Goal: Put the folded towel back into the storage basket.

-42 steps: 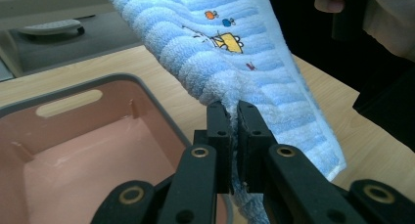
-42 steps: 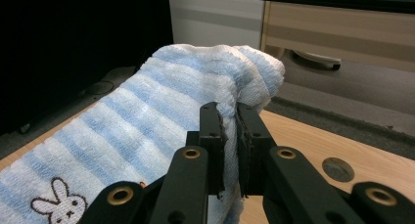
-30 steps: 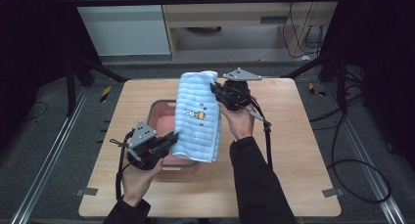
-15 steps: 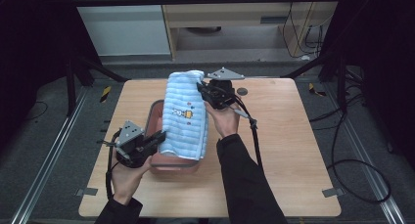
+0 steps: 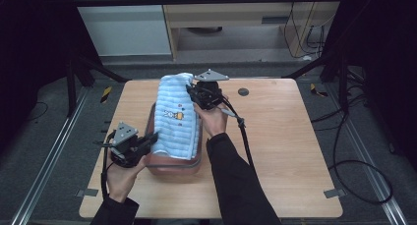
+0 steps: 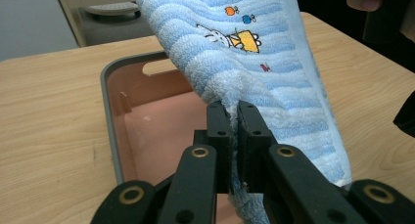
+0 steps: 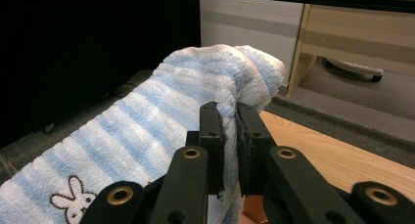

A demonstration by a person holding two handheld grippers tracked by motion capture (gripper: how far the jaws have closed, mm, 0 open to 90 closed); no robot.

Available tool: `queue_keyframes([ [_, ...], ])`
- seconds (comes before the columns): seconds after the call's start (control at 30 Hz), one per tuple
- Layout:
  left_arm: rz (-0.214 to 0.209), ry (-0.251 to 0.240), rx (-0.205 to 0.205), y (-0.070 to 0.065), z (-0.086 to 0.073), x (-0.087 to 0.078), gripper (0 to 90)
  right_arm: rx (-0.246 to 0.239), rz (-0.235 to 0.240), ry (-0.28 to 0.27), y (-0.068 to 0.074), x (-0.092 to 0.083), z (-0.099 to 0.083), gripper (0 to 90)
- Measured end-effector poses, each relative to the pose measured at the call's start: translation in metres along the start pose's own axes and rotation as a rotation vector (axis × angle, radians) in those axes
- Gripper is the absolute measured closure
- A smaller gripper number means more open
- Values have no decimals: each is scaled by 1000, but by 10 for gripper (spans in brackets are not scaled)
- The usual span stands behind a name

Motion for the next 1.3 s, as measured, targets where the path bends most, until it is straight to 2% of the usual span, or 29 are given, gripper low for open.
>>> queue_keyframes([
  [0.43,22,46,0,9,-12,12,856,-12,6,43,1,20,-12,832],
  [0.67,29,80,0,12,-21,19,855,-12,7,67,1,29,-24,832],
  [0.87,36,100,12,10,-27,23,855,-8,7,90,-1,34,-35,832],
  [0.9,54,94,42,12,-26,24,855,-6,8,90,-1,34,-35,832],
  [1.07,43,122,25,9,-32,29,855,-4,6,101,-2,38,-40,832],
  [1.3,51,149,24,10,-40,35,855,2,5,133,-4,46,-53,832],
])
Point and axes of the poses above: each handheld gripper's, and its own axes: x roughly forward along the jaws, z roughly out of its top, y roughly to its left, the point moved 2 cm from there along x, roughly forward along the jaws
